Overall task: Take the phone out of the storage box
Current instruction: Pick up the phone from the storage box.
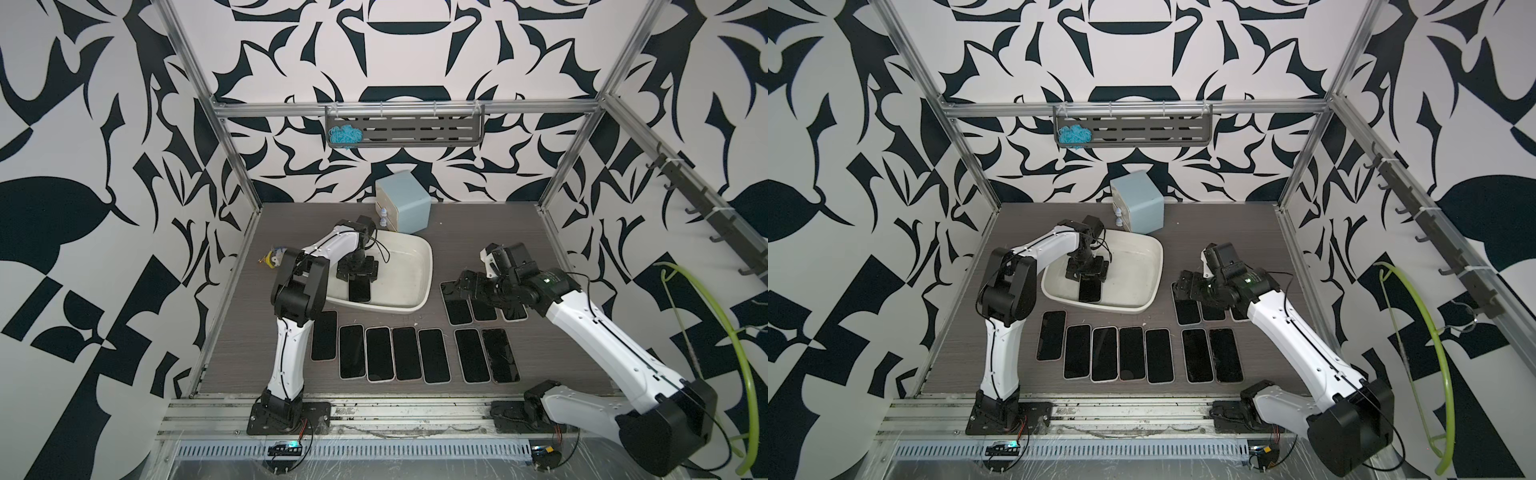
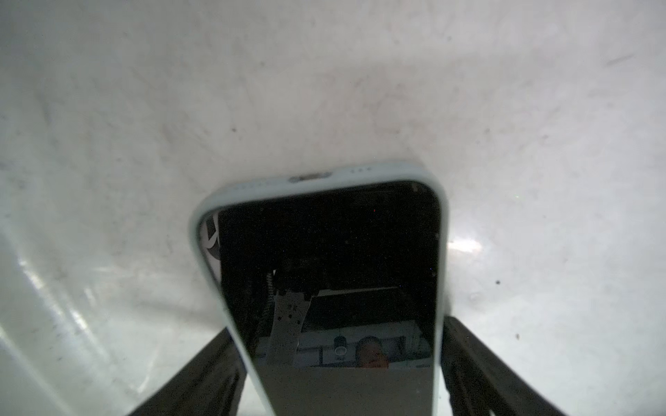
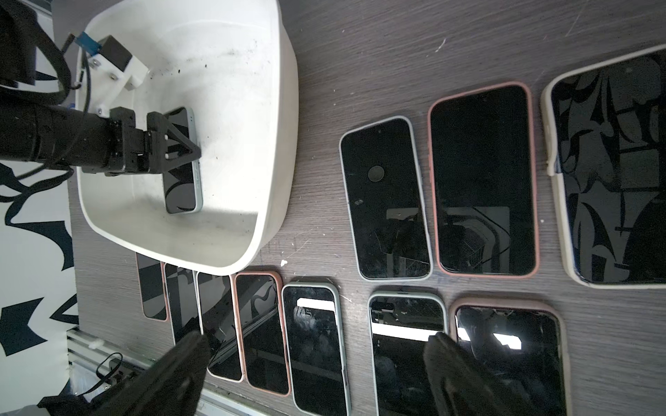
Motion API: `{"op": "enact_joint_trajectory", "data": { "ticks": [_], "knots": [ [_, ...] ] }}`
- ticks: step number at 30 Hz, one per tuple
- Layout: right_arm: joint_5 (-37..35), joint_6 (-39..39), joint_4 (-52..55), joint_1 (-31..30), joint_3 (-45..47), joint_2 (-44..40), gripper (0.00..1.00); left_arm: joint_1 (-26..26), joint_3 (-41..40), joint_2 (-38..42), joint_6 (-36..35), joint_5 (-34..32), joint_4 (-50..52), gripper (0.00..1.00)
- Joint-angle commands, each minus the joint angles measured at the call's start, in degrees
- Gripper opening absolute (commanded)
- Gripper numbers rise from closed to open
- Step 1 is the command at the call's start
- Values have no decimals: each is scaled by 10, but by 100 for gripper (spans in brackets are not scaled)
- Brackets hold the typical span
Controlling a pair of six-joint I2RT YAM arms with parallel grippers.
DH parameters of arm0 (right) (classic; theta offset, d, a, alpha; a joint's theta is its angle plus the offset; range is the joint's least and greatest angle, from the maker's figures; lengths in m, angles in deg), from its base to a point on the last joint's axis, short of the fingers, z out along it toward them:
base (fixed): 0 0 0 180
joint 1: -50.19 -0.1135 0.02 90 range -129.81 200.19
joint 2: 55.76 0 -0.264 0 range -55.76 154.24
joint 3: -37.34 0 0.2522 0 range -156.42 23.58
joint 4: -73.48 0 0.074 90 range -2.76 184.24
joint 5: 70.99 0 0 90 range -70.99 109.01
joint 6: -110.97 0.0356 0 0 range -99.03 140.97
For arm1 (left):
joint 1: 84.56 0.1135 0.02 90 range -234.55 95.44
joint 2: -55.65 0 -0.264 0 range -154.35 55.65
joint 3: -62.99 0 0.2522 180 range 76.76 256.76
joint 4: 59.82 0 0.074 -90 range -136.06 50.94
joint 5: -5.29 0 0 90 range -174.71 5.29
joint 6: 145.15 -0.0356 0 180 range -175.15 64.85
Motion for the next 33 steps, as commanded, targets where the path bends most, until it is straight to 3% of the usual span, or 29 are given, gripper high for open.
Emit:
{"op": "enact_joint_trajectory", "data": {
  "ticks": [1,9,14,24,29,33],
  "knots": [
    [-9,-20,12,-1,-36,3,99,1,-26,-51,3,12,-8,74],
    [-2,-15,-2,-1,-34,30,99,3,-15,8,-5,36,-17,71],
    [6,-8,-22,-1,-32,44,99,5,11,60,-14,91,-41,66],
    [22,-9,-46,-1,-37,69,99,23,66,125,13,181,-47,66],
    [38,-9,-63,-1,-49,92,99,33,61,177,9,177,-12,66],
    [56,-8,-83,-1,-60,113,99,44,-3,261,-17,130,15,67]
  ]
}}
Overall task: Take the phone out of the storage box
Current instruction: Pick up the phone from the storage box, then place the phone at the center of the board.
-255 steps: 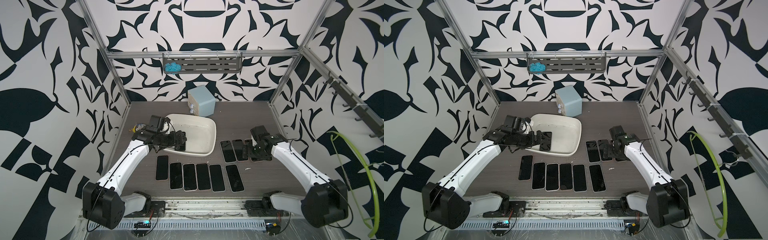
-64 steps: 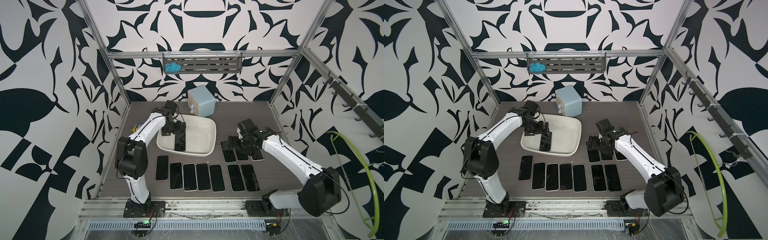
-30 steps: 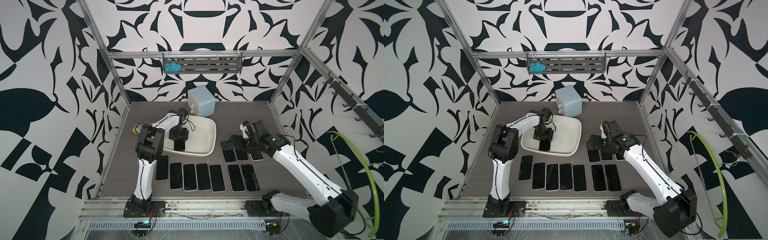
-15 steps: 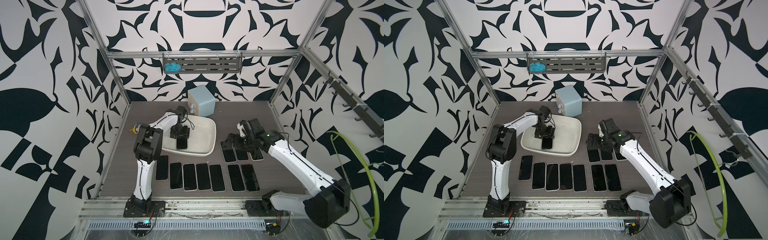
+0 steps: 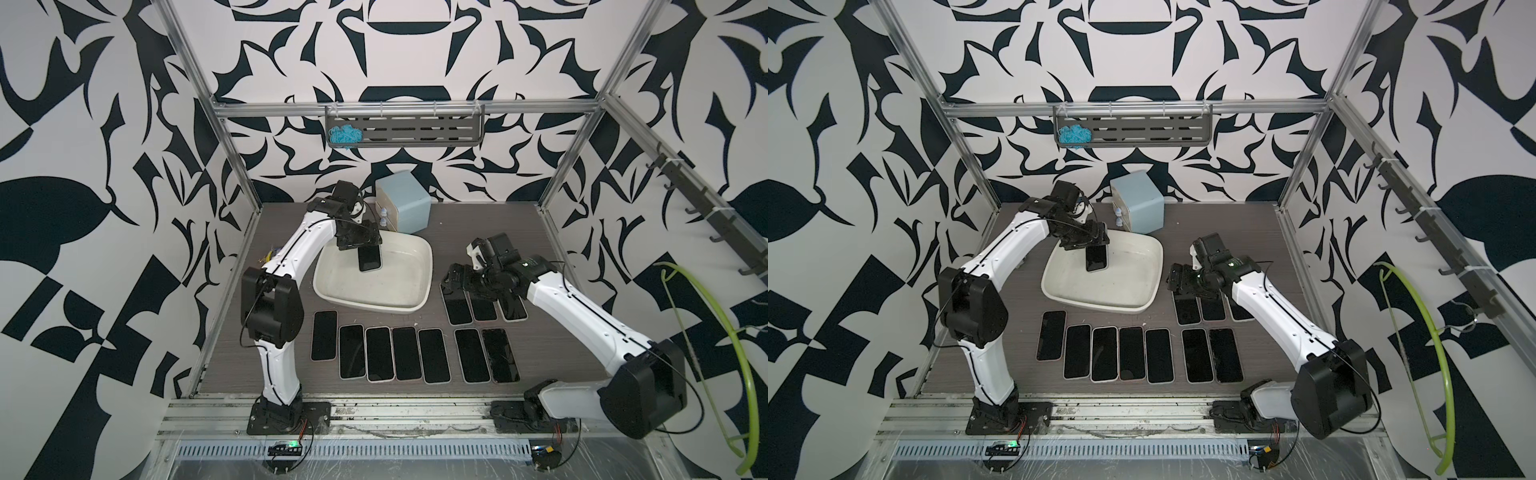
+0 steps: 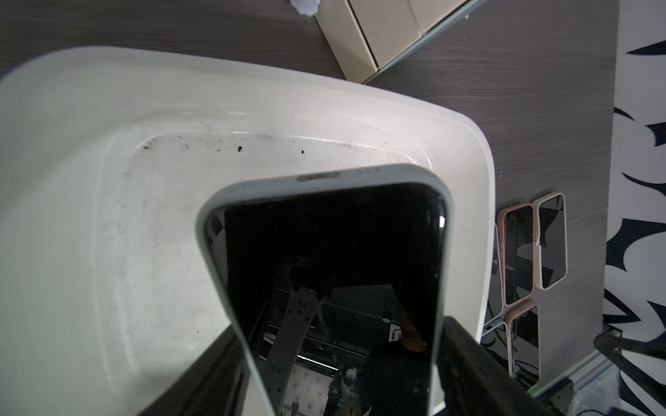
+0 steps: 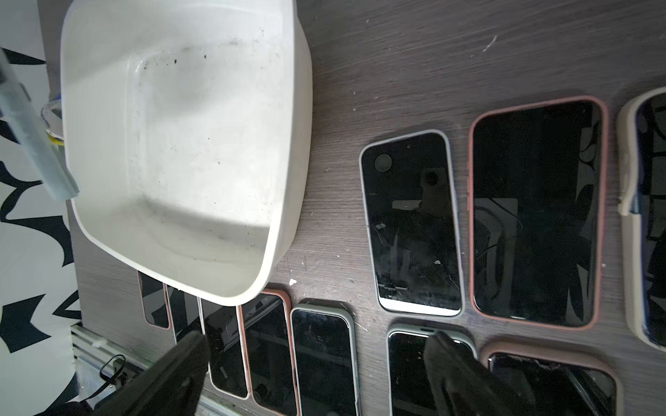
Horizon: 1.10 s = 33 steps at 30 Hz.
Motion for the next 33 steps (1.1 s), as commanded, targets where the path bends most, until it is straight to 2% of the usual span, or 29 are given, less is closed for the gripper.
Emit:
{"op": "enact_joint_trajectory", "data": {
  "ticks": [1,7,13,21,27,33],
  "knots": [
    [25,1,-37,-1,-31,10,99,15,-52,88,-29,-29,51,67],
    [59,7,-72,-4,-47,55,99,59,-173,216,-86,-117,105,70],
    [83,10,-92,-16,-74,103,99,121,-260,299,-92,-166,120,71],
    [96,4,-90,-31,-108,143,99,146,-338,337,-145,-247,125,72],
    [91,0,-90,-33,-108,145,99,155,-359,348,-185,-262,96,75],
    [92,-2,-86,-34,-116,151,99,189,-377,337,-240,-268,70,77]
  ]
}}
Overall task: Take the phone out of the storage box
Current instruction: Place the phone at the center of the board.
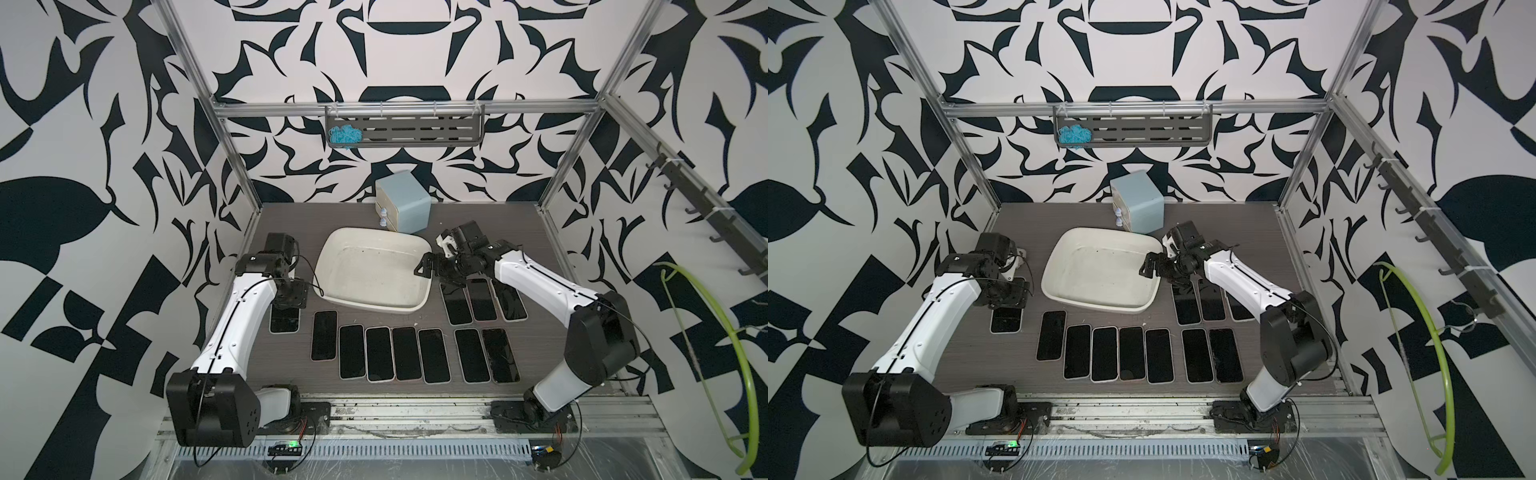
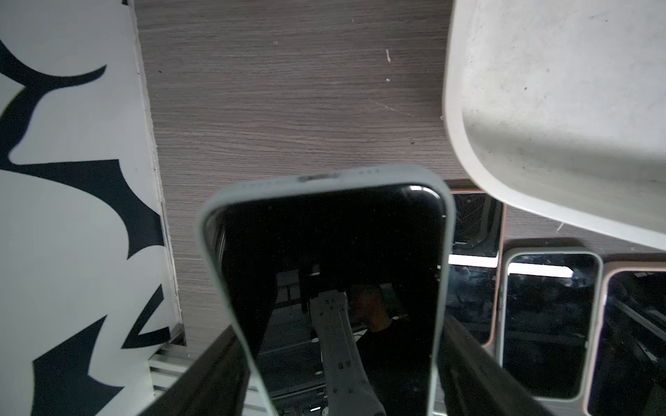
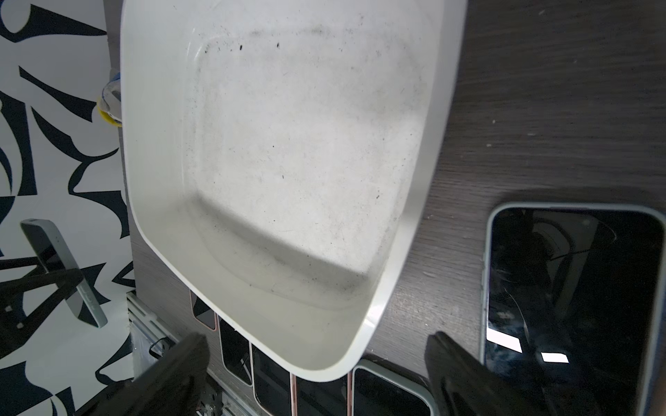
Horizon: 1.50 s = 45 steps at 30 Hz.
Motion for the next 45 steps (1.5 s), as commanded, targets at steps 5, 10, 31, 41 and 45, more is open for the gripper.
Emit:
{"op": "enact_joint_trajectory", "data": {
  "ticks": [5,10,31,41,45],
  "knots": [
    [4,-4,-3,-3,-34,0,99,14,-63,3,-90,-1,-76,81],
    [-4,3,-5,-6,-24,-10,99,25,-126,4,-113,-18,-130,84],
    [-41,7,9,-8,49,-96,99,59,-109,-9,-61,42,-160,100],
    [-45,-10,12,-8,70,-120,99,119,-53,-8,222,197,-138,100],
    [-41,-12,4,-8,83,-121,99,163,-150,46,307,268,-216,100]
  ]
}}
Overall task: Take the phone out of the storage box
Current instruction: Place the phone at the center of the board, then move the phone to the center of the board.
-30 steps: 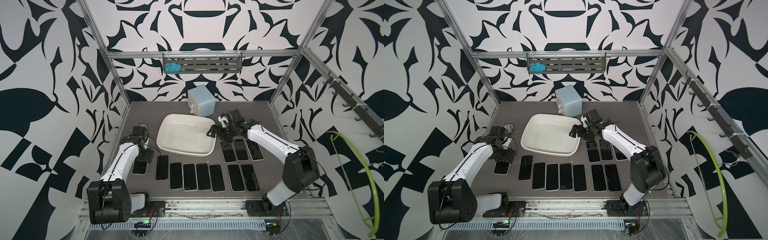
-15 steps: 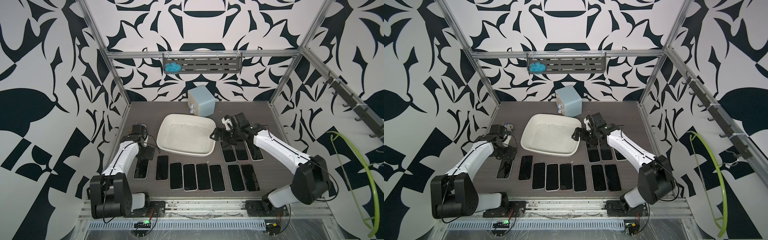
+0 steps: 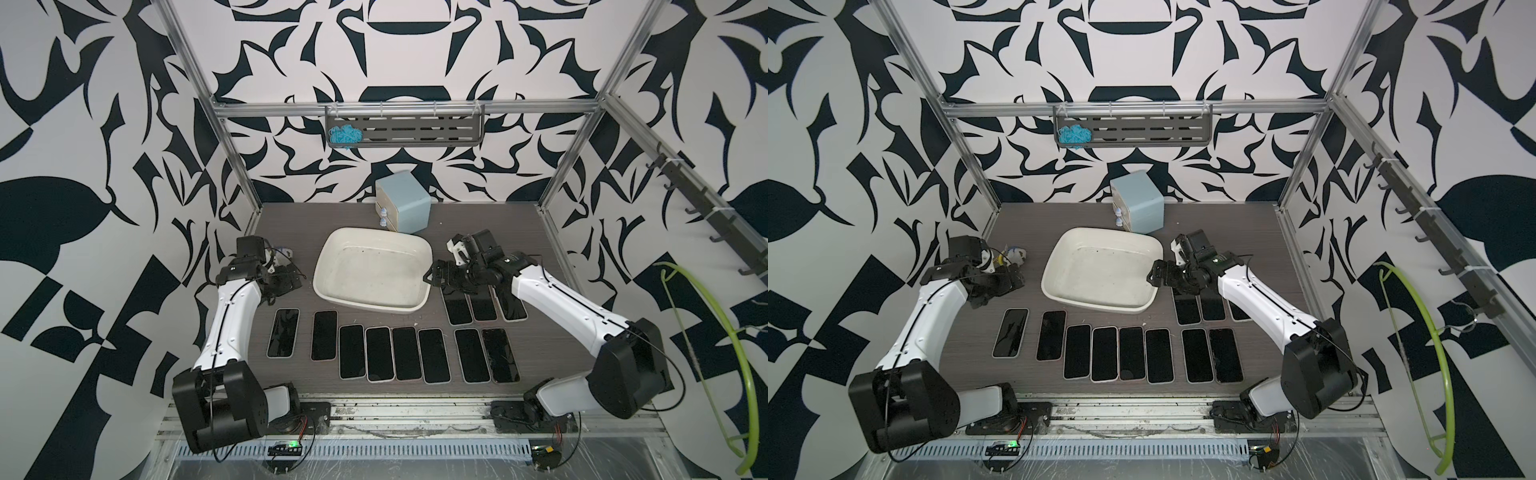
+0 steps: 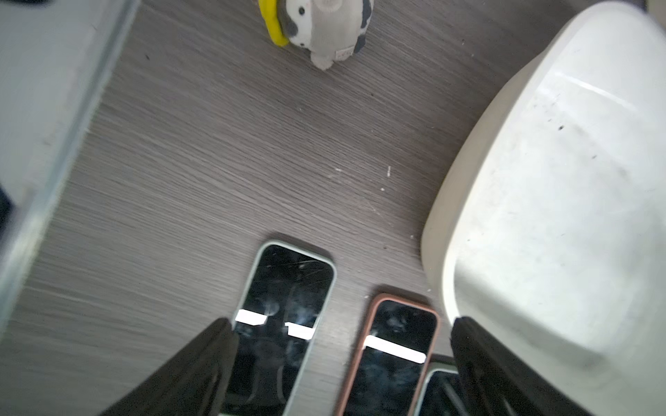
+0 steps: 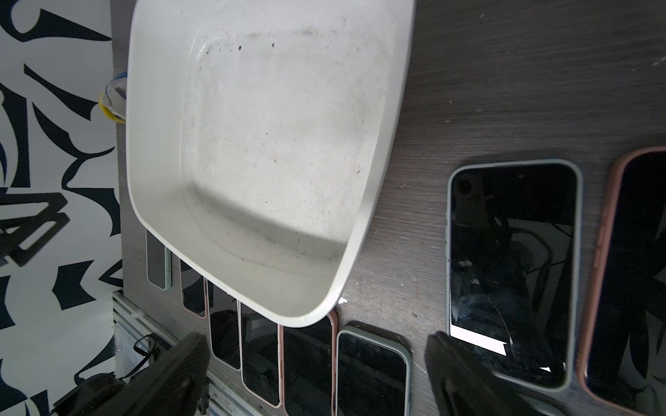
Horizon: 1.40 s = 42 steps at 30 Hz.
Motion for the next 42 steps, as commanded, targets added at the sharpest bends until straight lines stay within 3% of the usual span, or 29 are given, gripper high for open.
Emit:
{"op": "enact_joint_trajectory", "data": {
  "ticks": [1,4,15,17,26,42],
  "knots": [
    [0,-12,-4,-2,9,-13,99,48,-72,30,115,95,-46,100],
    [2,-23,-1,-2,17,-17,99,94,-113,52,140,119,-68,100],
    [6,-34,-9,-2,24,-9,99,142,-114,33,146,25,-47,100],
    [8,-33,-21,-2,35,-11,99,153,-118,26,157,31,-54,100],
    [18,-45,-35,-2,43,7,99,155,-132,29,171,-20,-96,100],
    [20,-49,-10,-2,-7,42,99,155,-193,-7,205,0,-182,100]
  ]
}}
